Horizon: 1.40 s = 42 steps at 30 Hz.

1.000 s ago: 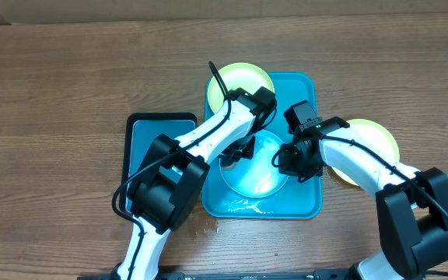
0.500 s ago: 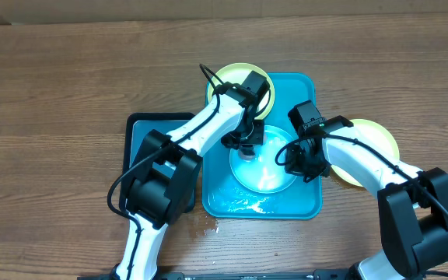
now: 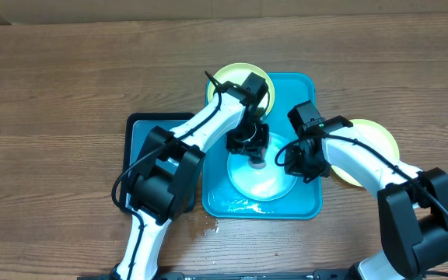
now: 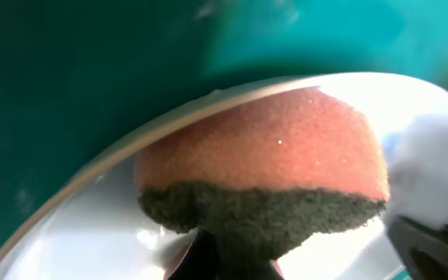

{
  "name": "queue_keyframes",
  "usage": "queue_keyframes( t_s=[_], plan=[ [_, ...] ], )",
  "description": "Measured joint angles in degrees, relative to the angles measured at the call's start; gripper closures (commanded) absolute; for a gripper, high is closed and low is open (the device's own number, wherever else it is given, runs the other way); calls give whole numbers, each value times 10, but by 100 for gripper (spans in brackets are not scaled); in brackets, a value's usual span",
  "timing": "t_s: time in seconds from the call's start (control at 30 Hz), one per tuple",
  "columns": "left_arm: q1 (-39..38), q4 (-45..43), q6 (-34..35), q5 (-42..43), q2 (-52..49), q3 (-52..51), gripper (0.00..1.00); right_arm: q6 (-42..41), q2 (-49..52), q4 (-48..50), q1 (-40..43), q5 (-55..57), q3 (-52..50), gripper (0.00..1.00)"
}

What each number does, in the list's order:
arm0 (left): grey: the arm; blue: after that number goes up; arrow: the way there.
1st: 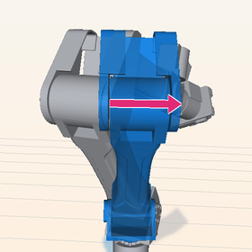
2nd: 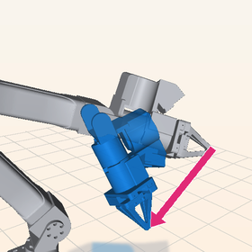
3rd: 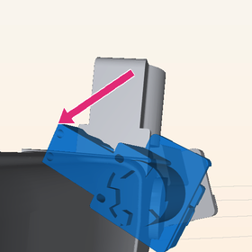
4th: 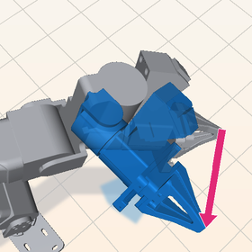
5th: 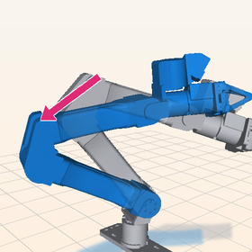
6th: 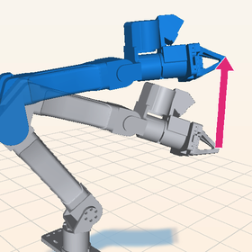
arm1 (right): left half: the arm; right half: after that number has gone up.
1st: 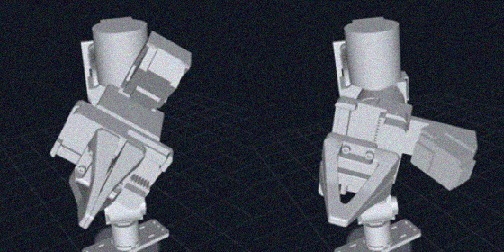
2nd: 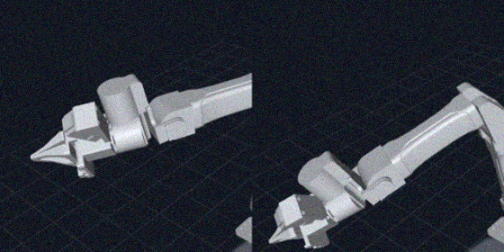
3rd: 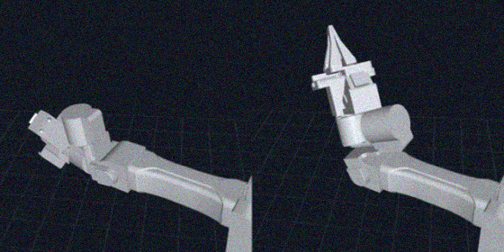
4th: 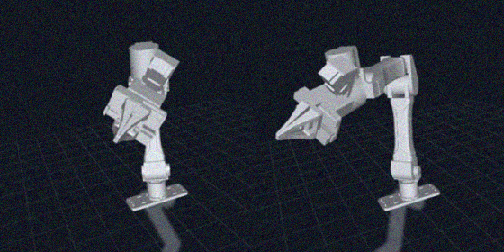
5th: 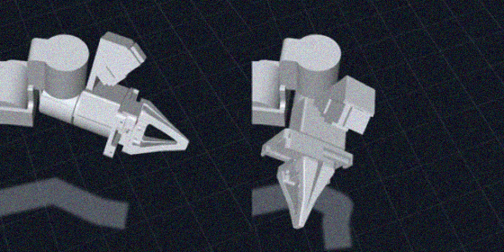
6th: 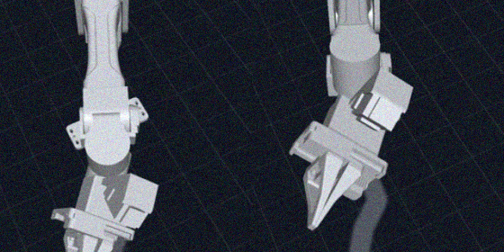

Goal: Clean dirty plates on tray and stack at the side
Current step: 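Scrub the light blue plate with the sponge in the left gripper, then place the sponge back on the black tray with the left gripper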

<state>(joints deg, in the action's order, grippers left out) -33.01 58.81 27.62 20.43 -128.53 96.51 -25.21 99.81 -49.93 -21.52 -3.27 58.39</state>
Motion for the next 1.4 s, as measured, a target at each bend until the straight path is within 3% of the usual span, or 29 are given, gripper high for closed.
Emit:
queue_keyframes(
  t_s=[0.13, 0.27, 0.47, 0.93, 1.17, 1.4],
  plan=[
    [-4, 41, 21, -68, 7, 3, 96, 5, 0, 6, -5, -13, 0, 96],
    [-3, 85, 39, -190, 14, 3, 96, 8, 0, 7, -5, -16, 0, 96],
    [-13, 114, 51, -276, 14, 2, 96, 9, 0, 22, -13, -51, 0, 96],
    [-15, 132, 60, -307, 26, -2, 96, 9, 0, 23, -14, -68, 1, 96],
    [11, 135, 70, -380, 99, -14, 96, 9, 0, -2, -5, -27, 0, 96],
    [59, 171, 70, -397, 208, -16, 96, 10, 0, -1, -4, -19, 0, 96]
  ],
)
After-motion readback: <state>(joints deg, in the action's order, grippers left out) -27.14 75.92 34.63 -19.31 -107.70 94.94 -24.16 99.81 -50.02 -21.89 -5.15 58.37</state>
